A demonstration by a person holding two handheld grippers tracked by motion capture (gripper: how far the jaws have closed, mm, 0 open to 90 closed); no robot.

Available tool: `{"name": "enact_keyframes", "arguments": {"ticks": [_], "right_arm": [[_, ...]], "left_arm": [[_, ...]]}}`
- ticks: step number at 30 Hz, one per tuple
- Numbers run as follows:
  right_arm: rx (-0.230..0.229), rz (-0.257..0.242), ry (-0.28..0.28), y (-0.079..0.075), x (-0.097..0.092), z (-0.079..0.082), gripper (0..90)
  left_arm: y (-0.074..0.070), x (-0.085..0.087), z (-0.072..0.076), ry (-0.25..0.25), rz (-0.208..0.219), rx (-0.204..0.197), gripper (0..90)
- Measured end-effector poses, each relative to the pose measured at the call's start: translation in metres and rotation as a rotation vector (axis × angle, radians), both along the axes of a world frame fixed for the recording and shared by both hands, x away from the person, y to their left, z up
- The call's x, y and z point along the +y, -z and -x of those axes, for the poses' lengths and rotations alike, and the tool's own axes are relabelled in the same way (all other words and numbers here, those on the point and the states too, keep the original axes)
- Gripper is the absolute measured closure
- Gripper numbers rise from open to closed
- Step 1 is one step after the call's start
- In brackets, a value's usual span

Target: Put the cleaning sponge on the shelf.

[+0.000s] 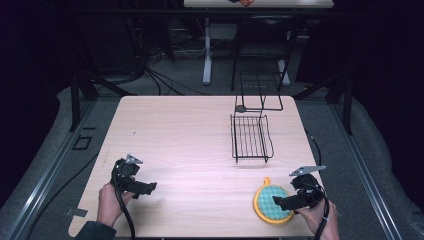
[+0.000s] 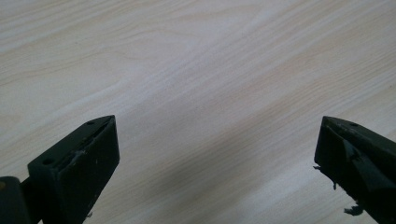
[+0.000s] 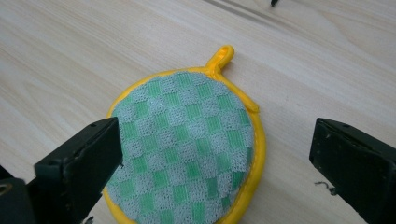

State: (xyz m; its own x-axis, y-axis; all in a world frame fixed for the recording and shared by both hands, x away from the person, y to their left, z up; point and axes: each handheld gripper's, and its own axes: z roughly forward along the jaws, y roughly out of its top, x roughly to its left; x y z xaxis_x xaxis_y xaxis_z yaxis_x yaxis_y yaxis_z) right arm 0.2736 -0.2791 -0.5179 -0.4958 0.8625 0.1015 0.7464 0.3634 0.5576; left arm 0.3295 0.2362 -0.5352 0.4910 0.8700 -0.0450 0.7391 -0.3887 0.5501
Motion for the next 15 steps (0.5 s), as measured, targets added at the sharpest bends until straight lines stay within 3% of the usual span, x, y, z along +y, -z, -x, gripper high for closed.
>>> {"name": "enact_keyframes", "arguments": {"ticks": [8,10,15], "right_arm": [[0.021,0.003,-0.020,0.009,0.006,-0.010,2.4],[0.050,-0.004,-0.030,0.013,0.014,-0.016,6.5],[0.066,0.023,-0.057,0.018,0.023,-0.021,11.4]], "left_arm": [[0.001,-0.001,-0.001,0.002,-0.012,0.008,0.1],[0.002,-0.001,-0.001,-0.001,-0.019,0.010,0.1],[0.002,-0.001,-0.001,0.008,-0.024,0.014,0.1]]}}
